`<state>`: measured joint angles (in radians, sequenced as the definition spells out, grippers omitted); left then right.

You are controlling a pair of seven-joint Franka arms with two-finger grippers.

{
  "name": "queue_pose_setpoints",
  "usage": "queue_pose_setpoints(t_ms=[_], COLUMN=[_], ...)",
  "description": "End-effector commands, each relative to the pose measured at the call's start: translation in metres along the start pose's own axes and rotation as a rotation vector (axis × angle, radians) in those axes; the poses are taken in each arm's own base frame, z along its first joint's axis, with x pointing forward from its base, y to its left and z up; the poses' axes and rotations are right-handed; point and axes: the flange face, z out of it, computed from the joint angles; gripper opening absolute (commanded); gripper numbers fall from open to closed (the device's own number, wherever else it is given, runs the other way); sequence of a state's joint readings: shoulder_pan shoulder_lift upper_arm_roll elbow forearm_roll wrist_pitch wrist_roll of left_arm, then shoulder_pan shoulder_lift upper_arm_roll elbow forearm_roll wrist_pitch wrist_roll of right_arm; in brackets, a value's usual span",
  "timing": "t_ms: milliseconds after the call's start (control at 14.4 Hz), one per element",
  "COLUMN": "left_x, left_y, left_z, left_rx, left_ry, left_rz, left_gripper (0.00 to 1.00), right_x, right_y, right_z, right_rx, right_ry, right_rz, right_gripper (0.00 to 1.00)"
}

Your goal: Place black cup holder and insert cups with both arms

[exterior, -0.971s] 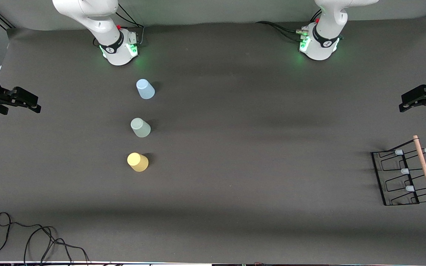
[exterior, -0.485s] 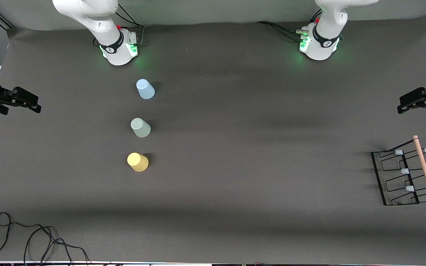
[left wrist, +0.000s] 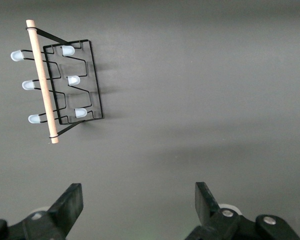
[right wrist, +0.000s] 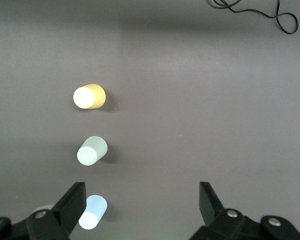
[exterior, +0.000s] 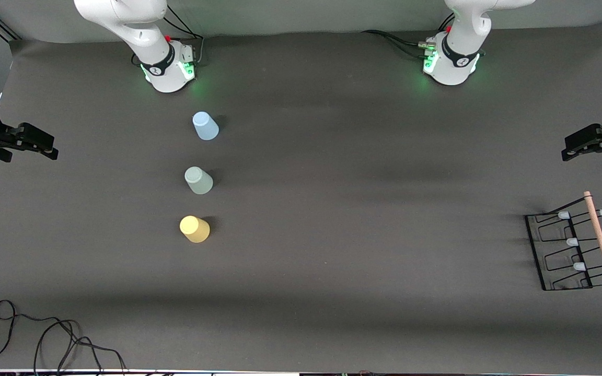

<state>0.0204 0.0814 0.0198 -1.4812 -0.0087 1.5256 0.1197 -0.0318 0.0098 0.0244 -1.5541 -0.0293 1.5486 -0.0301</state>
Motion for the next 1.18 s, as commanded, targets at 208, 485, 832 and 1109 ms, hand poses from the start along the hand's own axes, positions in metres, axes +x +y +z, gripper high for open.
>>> queue_pose_setpoints(t_ms=[208,485,832,1109], left_x=[0.006,0.012,0.024,0.048], left_y=[-0.011,-0.048,-0.080,-0.118], left_z=[0.007,0.026,0.055,0.114], left_rx=[0.006,0.040,0.053,0.051], left_ry=[-0.016,-0.016,-0.013,-0.028], left_rz=[-0.011,-0.012,-0.023,-0.062], left_gripper=[1.00,1.00,1.00,1.00], right_x=[0.000,0.000,0.002,0.002], right_y=[-0.002,-0.002,-0.005,-0.007], right_z=[-0.001,-0.002,0.001,0.001], right_rx=[0.002,0.002,0.001,0.001], right_ry=[-0.006,-0.005,-0.009,-0.010], right_rz=[0.000,0.003,-0.003,-0.006], right_gripper=[1.00,1.00,1.00,1.00])
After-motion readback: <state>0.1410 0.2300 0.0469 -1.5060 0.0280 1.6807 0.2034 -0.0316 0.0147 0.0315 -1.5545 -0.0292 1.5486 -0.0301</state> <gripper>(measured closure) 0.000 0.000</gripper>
